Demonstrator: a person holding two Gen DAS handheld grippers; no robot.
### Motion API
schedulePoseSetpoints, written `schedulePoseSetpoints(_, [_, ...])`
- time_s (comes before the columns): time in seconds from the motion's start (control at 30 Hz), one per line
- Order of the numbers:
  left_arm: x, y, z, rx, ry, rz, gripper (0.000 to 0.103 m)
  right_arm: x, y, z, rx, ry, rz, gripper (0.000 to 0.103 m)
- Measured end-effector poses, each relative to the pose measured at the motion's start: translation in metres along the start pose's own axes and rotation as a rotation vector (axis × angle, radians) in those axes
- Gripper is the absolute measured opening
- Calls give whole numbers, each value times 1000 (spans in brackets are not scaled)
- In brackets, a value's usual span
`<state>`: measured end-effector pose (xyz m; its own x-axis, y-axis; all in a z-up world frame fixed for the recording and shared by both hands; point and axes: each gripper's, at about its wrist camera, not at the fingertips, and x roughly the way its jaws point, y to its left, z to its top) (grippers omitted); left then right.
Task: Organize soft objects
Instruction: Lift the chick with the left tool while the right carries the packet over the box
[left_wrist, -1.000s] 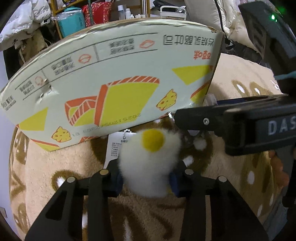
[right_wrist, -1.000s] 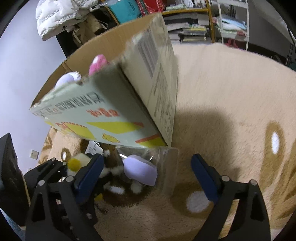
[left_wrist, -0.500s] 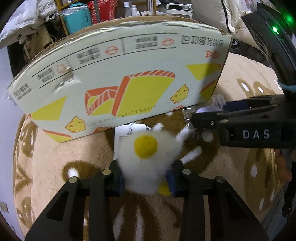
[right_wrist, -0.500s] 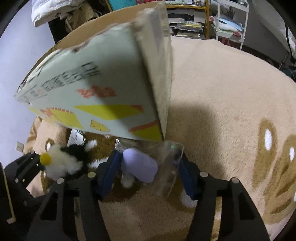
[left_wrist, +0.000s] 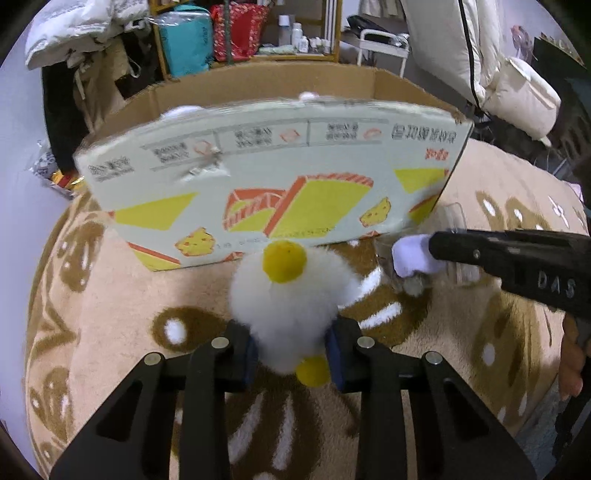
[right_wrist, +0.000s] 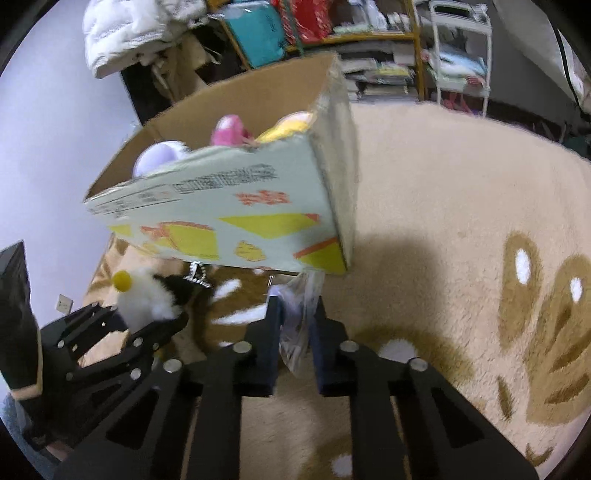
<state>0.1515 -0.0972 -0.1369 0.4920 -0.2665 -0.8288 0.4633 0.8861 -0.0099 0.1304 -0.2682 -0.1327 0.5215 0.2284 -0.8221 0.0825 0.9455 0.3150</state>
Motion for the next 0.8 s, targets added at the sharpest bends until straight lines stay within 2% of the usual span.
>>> schedulePoseSetpoints(0.17, [-17, 13, -5, -49, -24, 48, 25, -14, 17, -3, -66, -34, -21, 9])
schedulePoseSetpoints(0.47, [-43, 21, -7, -93, -88, 40, 24, -56, 28, -7, -86, -146, -51, 8])
schedulePoseSetpoints(0.8, [-101, 18, 2, -100, -290, 49, 24, -119, 43, -3, -113, -338, -16, 8])
